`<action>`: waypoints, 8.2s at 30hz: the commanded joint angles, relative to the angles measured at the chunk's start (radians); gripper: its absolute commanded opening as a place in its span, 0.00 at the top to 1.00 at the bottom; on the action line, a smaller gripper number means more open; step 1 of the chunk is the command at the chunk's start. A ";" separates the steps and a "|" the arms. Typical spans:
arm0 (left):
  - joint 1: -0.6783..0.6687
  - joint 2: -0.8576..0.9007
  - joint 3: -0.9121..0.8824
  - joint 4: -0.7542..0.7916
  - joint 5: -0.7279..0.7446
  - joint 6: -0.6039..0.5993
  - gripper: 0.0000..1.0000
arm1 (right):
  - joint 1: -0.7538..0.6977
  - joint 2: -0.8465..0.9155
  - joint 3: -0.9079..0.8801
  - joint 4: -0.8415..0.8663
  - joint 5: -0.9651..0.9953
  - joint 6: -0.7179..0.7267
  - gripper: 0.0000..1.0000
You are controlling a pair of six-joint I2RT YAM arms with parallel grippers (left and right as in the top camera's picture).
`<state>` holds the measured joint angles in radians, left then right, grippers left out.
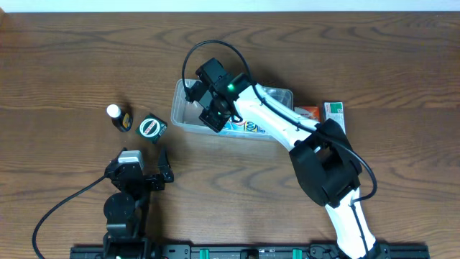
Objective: Pack container
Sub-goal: 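Press the blue box into place with the right gripper, release, then move right gripper to the white-green Panadol box and grasp it, then carry the Panadol box into the container beside the blue box, release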
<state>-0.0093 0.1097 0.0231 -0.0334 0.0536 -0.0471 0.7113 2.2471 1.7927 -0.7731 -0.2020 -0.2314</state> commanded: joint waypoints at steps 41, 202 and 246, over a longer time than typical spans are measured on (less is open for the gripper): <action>0.004 -0.001 -0.019 -0.030 0.014 0.017 0.02 | -0.018 -0.019 0.050 0.008 0.089 -0.152 0.99; 0.004 -0.001 -0.019 -0.030 0.014 0.017 0.02 | -0.743 -0.232 -0.414 -0.154 0.146 0.377 0.69; 0.005 -0.001 -0.019 -0.030 0.014 0.017 0.02 | -0.234 -0.180 -0.006 -0.292 0.220 -0.627 0.83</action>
<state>-0.0093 0.1097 0.0231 -0.0334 0.0536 -0.0471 0.4931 2.0449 1.7916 -1.0767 0.0040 -0.7956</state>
